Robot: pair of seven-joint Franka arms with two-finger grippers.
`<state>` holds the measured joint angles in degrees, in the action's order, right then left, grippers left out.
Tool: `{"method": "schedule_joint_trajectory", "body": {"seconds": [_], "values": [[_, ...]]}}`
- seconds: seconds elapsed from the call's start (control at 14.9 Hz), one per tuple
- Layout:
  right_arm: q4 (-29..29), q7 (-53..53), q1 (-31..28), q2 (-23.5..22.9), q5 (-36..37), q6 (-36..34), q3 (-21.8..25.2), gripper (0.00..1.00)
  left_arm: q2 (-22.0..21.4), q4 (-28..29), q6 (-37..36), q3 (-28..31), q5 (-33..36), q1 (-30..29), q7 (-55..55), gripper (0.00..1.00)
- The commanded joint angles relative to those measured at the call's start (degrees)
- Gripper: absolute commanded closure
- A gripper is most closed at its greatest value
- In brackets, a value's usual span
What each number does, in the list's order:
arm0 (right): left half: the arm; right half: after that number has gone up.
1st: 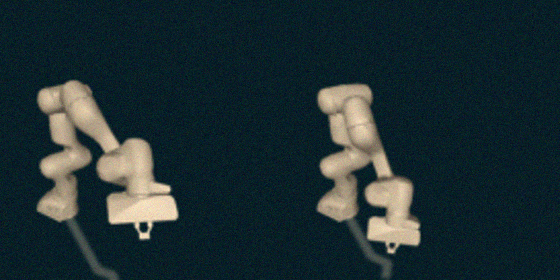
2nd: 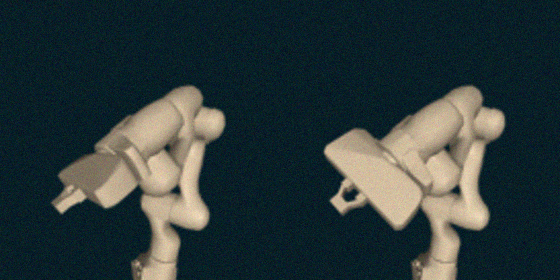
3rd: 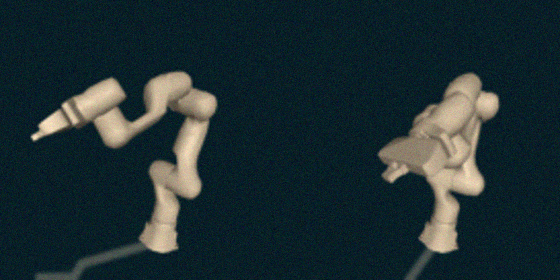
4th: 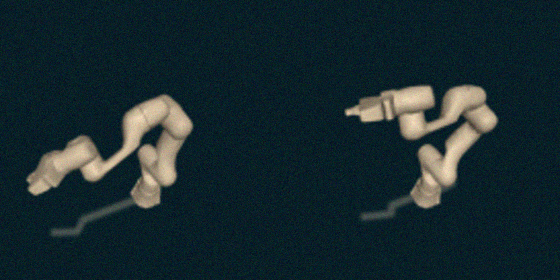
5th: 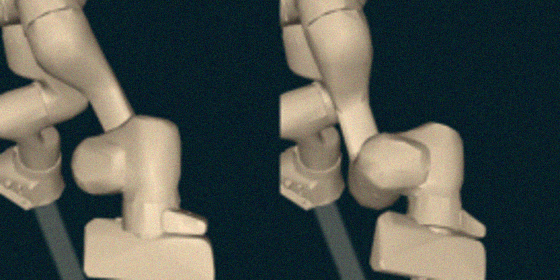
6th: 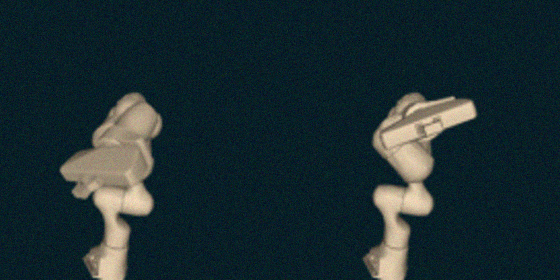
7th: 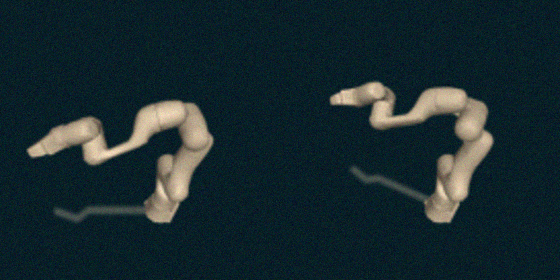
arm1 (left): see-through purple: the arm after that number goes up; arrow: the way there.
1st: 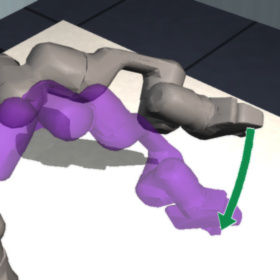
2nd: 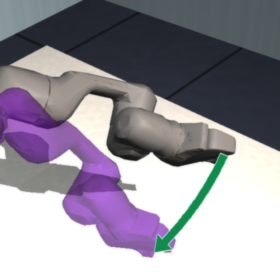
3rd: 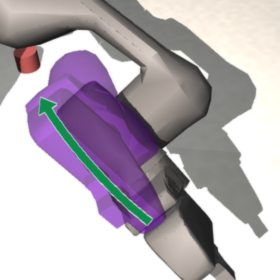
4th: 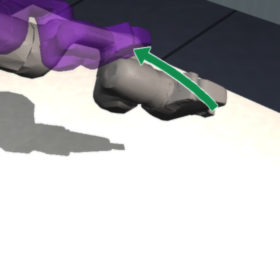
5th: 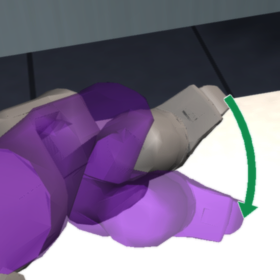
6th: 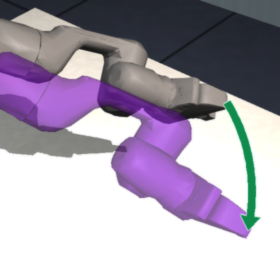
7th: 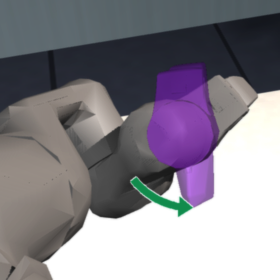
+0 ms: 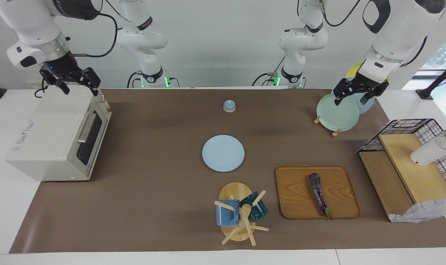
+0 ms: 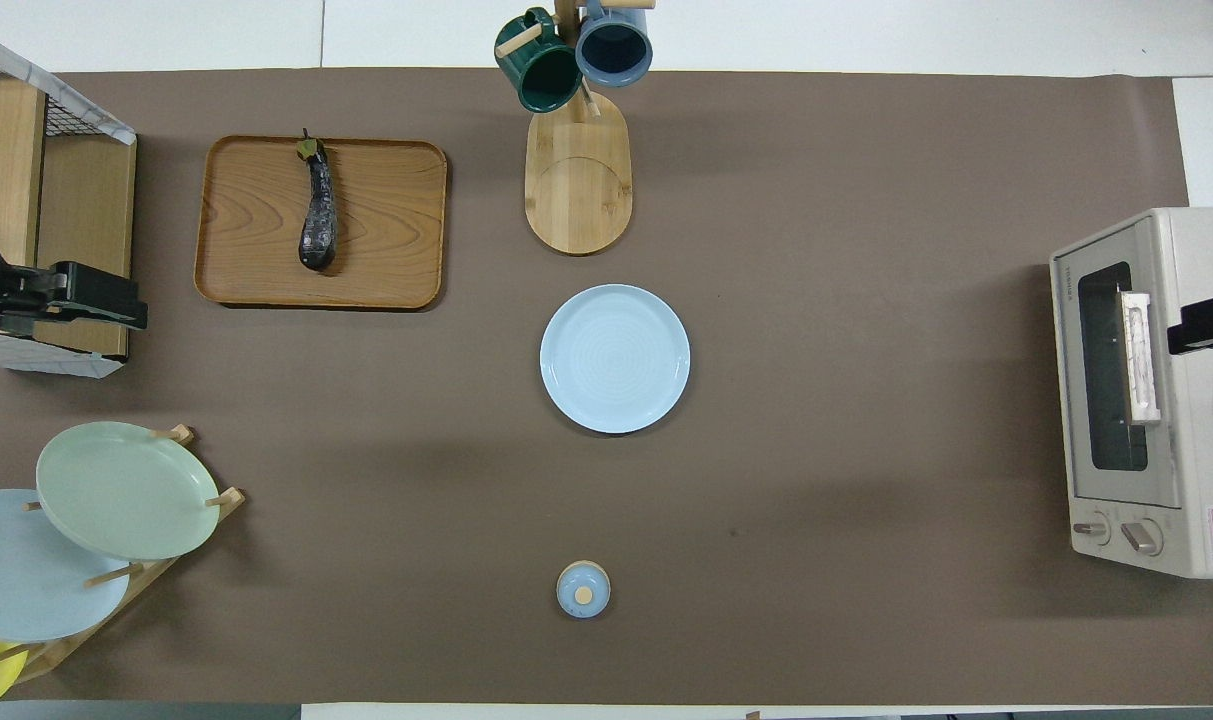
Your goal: Put eggplant into oven
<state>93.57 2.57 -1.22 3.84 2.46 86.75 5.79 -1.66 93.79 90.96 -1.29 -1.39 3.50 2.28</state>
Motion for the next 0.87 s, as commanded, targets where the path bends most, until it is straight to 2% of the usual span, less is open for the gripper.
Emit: {"method": "schedule_joint_trajectory", "body": {"seconds": [0.0,0.54,0.6,0.67,0.74,0.8], "values": [[0.65,1.38,-0.8,0.73,-0.35,-0.7,-0.34,0.0,-0.18,0.43,0.98,-0.03,0.95,0.28,-0.17,0.0],[0.65,2.44,-0.97,0.65,-0.87,0.52,-0.42,0.0,-0.36,0.52,1.15,-0.03,0.95,0.37,-0.35,0.0],[1.96,2.53,-0.63,0.91,-2.01,2.96,-0.34,0.08,-0.36,0.52,1.41,-0.03,0.95,0.28,-0.43,0.0],[3.8,2.53,-0.54,1.43,-2.19,4.73,-0.34,0.66,-0.36,0.69,2.46,-0.03,0.95,0.28,-0.52,0.0],[5.9,2.44,-0.89,2.39,-2.19,5.53,-0.34,1.0,-0.44,1.13,3.08,-0.03,0.95,0.28,-0.35,0.0],[9.06,2.53,-1.06,3.71,-2.19,6.84,-0.16,1.0,-0.45,1.31,3.17,-0.12,0.95,0.45,-0.26,0.0]]}}
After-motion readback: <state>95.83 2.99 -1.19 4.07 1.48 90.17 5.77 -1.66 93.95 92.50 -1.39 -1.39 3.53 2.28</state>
